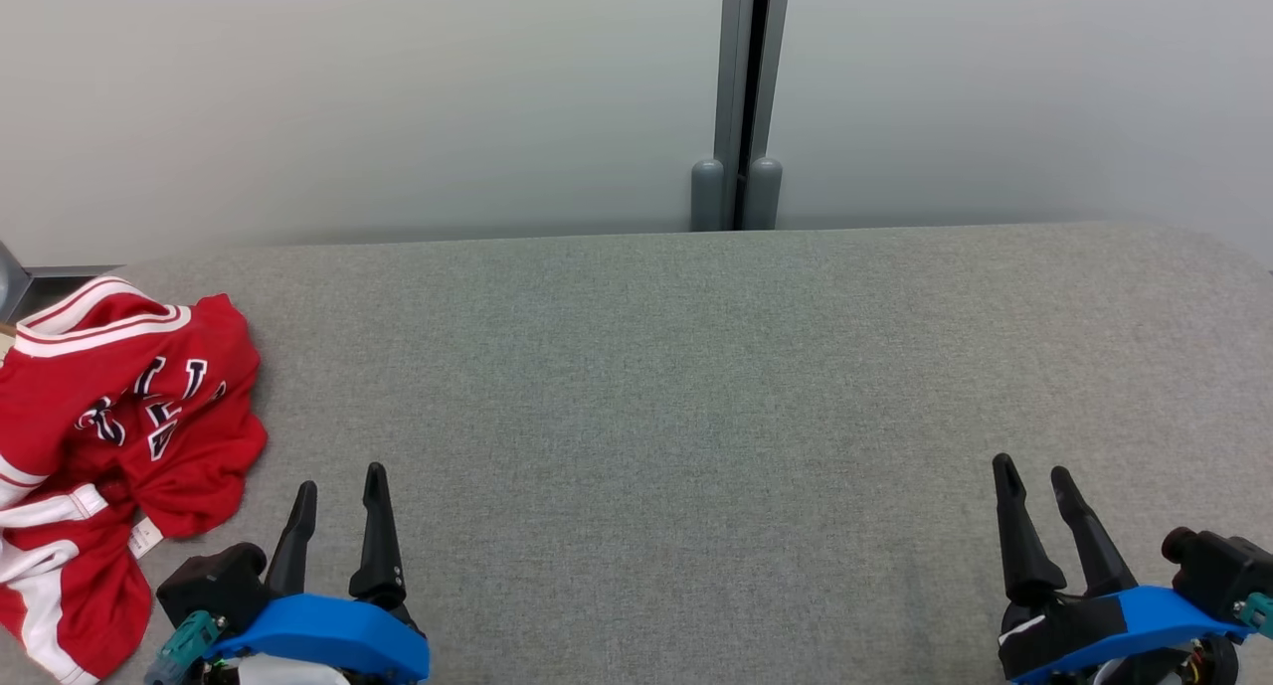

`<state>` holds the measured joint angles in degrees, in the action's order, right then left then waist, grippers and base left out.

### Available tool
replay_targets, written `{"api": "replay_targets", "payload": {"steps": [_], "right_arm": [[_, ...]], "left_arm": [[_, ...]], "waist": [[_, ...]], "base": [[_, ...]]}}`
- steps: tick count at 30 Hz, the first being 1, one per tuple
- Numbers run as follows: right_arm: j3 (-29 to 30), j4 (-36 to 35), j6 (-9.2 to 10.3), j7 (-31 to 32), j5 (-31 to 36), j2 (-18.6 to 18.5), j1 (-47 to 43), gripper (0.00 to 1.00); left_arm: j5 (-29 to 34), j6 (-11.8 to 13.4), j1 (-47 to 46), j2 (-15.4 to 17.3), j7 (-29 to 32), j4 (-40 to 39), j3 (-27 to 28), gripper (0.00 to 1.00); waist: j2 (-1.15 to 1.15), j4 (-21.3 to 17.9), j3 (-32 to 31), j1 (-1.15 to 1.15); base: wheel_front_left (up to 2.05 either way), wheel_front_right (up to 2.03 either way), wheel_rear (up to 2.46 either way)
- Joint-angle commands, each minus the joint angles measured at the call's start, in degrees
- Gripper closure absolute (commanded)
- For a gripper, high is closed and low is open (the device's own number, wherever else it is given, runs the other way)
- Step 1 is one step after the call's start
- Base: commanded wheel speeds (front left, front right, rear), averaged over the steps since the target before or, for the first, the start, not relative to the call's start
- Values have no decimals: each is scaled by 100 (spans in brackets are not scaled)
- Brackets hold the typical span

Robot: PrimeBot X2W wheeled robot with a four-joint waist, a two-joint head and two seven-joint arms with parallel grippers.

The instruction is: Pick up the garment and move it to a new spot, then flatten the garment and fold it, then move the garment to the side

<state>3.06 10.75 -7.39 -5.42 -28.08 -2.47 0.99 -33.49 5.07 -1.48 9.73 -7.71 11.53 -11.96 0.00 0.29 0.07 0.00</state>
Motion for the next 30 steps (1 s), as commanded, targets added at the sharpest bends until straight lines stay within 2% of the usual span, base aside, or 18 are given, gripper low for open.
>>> {"api": "replay_targets", "payload": {"steps": [1, 30], "right_arm": [[11, -52, -11, -50, 153, -44, -4, 0], [77, -77, -14, -17, 1422, -52, -151, 0]], "left_arm": [[137, 42, 15, 59, -40, -58, -41, 0], [1026, 388, 157, 231, -57, -60, -374, 0]], "waist": [[0, 1, -1, 0], [0, -5, -58, 0]], "base": [[0, 0, 0], [0, 0, 0]]}}
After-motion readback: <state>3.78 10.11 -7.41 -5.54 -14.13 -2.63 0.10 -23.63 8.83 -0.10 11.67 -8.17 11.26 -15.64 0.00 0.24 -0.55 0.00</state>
